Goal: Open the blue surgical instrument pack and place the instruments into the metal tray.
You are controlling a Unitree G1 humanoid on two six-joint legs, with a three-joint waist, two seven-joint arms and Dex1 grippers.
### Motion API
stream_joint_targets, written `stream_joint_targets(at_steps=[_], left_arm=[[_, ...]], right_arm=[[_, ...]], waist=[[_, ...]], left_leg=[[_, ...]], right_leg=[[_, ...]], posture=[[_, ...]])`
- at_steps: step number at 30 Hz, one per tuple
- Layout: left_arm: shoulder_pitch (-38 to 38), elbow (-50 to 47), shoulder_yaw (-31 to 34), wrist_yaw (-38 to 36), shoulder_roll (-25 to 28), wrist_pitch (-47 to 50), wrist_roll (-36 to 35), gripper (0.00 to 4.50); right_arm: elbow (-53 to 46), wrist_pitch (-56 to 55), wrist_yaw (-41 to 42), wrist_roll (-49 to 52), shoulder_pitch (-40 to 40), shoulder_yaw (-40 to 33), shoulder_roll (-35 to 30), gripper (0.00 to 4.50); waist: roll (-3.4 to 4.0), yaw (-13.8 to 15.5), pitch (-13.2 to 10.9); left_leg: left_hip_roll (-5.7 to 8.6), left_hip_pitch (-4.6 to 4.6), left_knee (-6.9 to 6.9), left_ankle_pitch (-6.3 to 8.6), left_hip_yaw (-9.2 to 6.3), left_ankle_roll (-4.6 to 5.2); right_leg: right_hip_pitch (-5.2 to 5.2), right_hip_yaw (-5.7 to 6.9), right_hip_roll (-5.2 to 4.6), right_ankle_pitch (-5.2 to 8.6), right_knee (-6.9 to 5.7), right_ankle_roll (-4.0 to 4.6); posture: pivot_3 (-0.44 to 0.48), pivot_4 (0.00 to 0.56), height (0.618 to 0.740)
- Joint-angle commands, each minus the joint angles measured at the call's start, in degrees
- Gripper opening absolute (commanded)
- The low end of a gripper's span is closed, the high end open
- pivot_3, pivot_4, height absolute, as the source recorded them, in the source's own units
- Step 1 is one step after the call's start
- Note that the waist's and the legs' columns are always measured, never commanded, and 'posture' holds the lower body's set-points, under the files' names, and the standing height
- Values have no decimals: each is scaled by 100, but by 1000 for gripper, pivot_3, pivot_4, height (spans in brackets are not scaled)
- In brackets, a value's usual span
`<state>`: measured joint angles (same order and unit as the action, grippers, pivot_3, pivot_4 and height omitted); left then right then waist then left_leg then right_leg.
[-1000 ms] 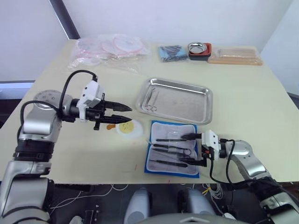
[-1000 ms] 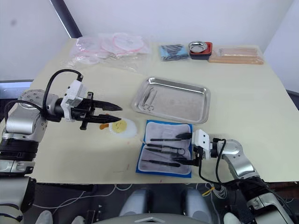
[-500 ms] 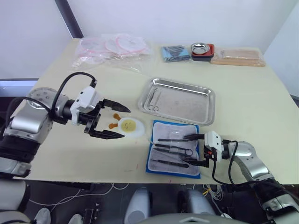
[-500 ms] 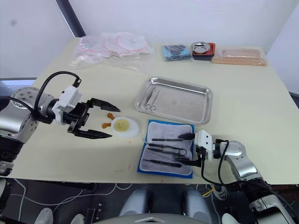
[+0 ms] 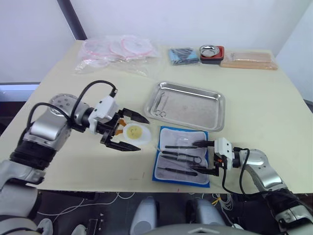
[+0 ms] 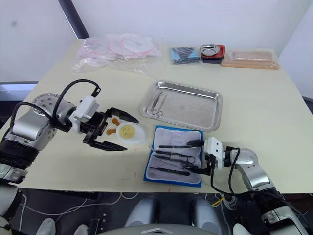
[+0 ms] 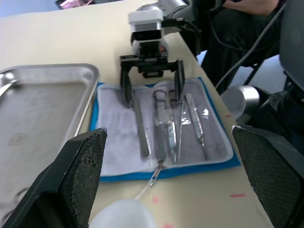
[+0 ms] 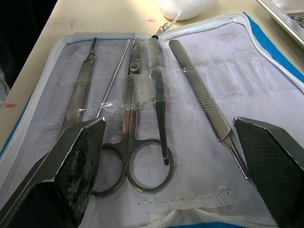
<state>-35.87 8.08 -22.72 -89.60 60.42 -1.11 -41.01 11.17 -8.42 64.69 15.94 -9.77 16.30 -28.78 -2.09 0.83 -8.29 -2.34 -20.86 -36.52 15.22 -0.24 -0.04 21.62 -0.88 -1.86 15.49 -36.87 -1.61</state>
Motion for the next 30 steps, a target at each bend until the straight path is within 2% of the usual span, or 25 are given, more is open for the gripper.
stream_joint_targets(at_steps=[1,8,10,11,13,15,25,30], left_arm=[[-72,-146,-27,-290,-267,-212,452,4462],[102,-135,24,114,-1124,-6,1300,4462],[42,14,31,352,-1417,30,1590,3969],[20,72,64,409,-1516,43,1699,3890],[1,186,95,441,-1714,-12,1943,2901],[-14,372,70,607,-1924,-192,2252,2512],[-146,1487,172,1152,-2891,-824,3111,2512],[-147,1741,183,1050,-2983,-971,3305,2512]], right_arm=[[700,436,-170,-689,421,259,-266,4500],[649,451,-223,-689,458,266,-257,4500],[642,454,-234,-693,481,264,-260,4500],[637,462,-238,-695,481,266,-255,4500],[607,483,-259,-691,483,278,-247,4500],[582,500,-285,-690,491,289,-240,4500],[531,541,-376,-708,479,310,-152,4500],[502,549,-423,-717,496,328,-139,4500]], waist=[[0,3,1],[-1,2,8],[-4,3,10],[-5,1,11],[-5,-6,10],[-8,-8,13],[-19,-6,34],[-18,-17,36]], left_leg=[[0,0,0,0,0,0],[1,0,-4,0,5,0],[3,2,-6,0,6,1],[3,1,-7,0,5,1],[3,-1,-11,-1,4,1],[3,-1,-11,0,4,1],[2,-1,-11,-1,2,1],[2,0,-11,-1,2,1]], right_leg=[[0,0,0,0,0,0],[-5,-1,6,-1,-1,1],[-7,-2,6,-1,-1,0],[-8,-1,7,-1,-1,0],[-9,-3,9,-2,-2,-2],[-10,-5,12,-2,-3,-1],[-11,-3,14,-8,-5,10],[-11,-3,17,-18,-6,10]], posture=[[0,150,740],[0,150,740],[0,150,740],[0,150,740],[0,150,740],[0,150,740],[0,150,740],[0,150,740]])
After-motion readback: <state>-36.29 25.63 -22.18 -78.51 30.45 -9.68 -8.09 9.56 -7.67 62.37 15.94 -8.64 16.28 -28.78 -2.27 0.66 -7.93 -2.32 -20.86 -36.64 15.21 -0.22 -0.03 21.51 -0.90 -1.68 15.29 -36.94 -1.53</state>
